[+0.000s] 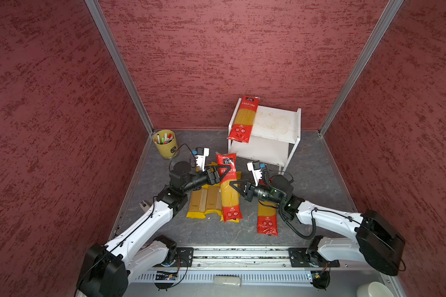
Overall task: Arrange pasta packages on shelves
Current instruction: Pick up the pasta bag from the center of the table.
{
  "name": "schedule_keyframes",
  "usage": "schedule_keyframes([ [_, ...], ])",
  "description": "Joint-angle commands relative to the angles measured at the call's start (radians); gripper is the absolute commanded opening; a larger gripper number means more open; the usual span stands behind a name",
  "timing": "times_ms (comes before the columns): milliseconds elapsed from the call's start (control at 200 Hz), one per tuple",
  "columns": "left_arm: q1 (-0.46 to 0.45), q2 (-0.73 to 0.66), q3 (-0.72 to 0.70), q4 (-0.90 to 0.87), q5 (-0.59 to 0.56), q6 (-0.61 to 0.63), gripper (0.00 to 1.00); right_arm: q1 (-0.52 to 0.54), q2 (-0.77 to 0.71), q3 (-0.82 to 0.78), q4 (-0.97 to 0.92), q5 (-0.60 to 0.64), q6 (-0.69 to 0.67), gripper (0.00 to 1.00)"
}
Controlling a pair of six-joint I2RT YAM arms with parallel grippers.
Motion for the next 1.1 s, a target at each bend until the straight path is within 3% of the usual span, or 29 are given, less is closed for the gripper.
schedule_keyframes([
  [0,-0.015,0.022,0.04,0.072,0.038,0.005,0.62,0.006,-0.052,0.059,0.216,-0.033,0.003,0.0],
  [205,-0.048,0.041,0.083,0.094,0.046,0.015,0.32,0.007,-0.043,0.04,0.229,-0.021,0.025,0.01],
  [406,-0.053,0.02,0.119,0.084,0.043,0.01,0.16,0.006,-0.051,0.015,0.188,0.01,0.02,0.2],
  [651,-0.031,-0.057,0.197,-0.022,0.003,0.062,0.11,0.006,-0.066,-0.053,0.114,0.052,-0.014,0.55],
  [741,-0.015,-0.063,0.245,-0.038,0.004,0.067,0.1,0.006,-0.065,-0.065,0.101,0.024,-0.012,0.63],
  [887,-0.002,-0.02,0.334,-0.019,0.02,0.071,0.1,0.006,-0.029,-0.059,0.14,-0.058,0.02,0.7],
  [1097,0.02,0.082,0.463,0.072,0.07,0.017,0.1,0.005,0.016,-0.064,0.265,-0.094,0.061,0.69],
])
